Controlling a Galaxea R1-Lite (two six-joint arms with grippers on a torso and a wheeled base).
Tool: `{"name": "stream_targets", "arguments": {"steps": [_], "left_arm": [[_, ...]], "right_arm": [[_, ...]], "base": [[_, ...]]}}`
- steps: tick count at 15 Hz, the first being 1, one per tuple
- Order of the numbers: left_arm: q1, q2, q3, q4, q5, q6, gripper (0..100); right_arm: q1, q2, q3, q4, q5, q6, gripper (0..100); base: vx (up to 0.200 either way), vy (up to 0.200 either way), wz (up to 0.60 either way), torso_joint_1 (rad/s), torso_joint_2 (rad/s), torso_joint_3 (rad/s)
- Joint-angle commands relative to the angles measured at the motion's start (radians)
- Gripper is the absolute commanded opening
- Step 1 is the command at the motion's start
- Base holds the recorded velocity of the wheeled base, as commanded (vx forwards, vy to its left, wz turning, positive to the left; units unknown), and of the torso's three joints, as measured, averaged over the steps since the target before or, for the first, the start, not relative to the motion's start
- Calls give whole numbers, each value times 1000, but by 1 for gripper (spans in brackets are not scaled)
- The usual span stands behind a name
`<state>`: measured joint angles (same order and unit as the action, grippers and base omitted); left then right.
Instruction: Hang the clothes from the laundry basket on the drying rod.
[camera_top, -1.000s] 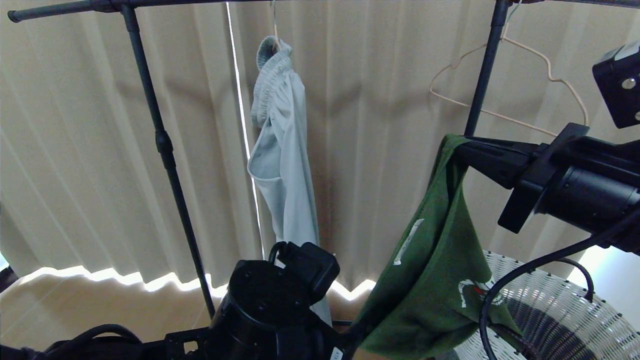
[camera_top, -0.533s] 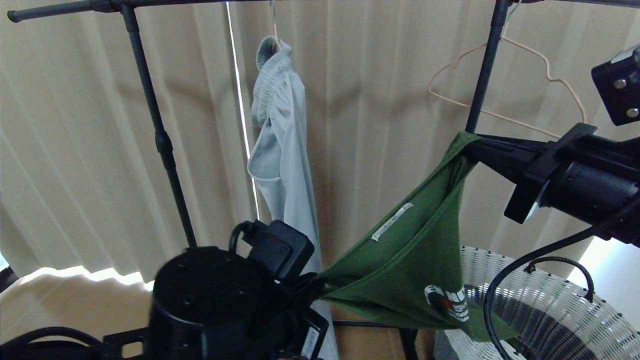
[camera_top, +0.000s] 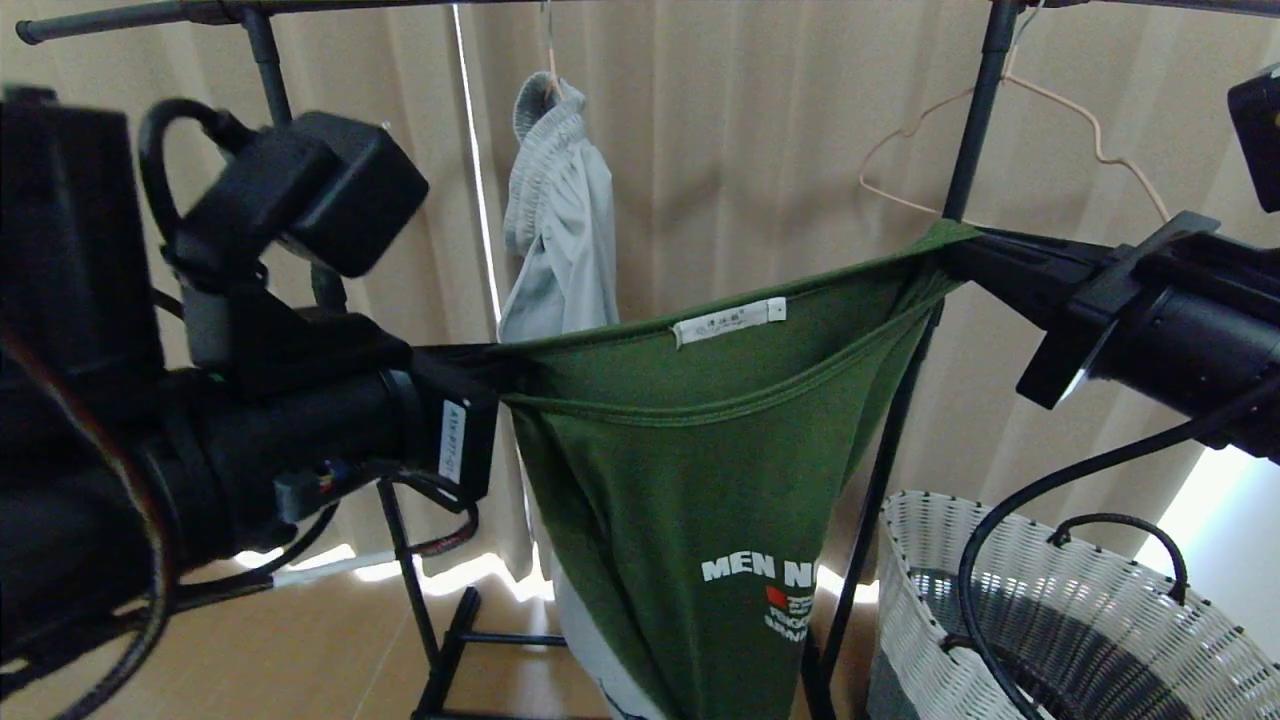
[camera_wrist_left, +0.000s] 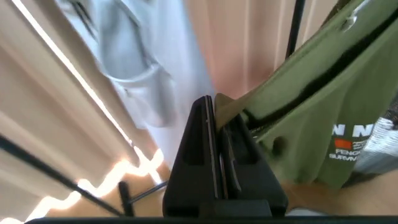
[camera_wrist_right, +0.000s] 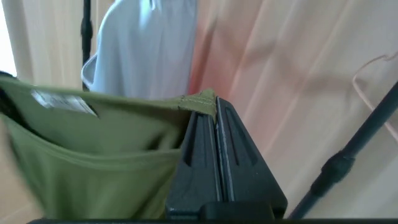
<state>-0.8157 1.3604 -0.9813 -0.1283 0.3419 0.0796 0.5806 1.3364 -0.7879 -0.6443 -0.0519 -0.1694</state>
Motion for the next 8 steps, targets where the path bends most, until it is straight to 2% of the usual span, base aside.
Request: {"name": "stream_targets", "arguments": {"steps": [1,4,8], "left_arm": [[17,-30,-99,62,-6,25,0],[83,5,-168,82,-67,123,0],[102,63,-189,76,-72,134,0]], "right_arm": [[-7,6,-7,-2,1,1,0],[-7,7,-17,-2,0,-1,0],[-36,7,-16,-2,0,-1,0]], "base": [[0,0,0,0,0,0],[0,0,0,0,0,0],[0,0,0,0,0,0]]}}
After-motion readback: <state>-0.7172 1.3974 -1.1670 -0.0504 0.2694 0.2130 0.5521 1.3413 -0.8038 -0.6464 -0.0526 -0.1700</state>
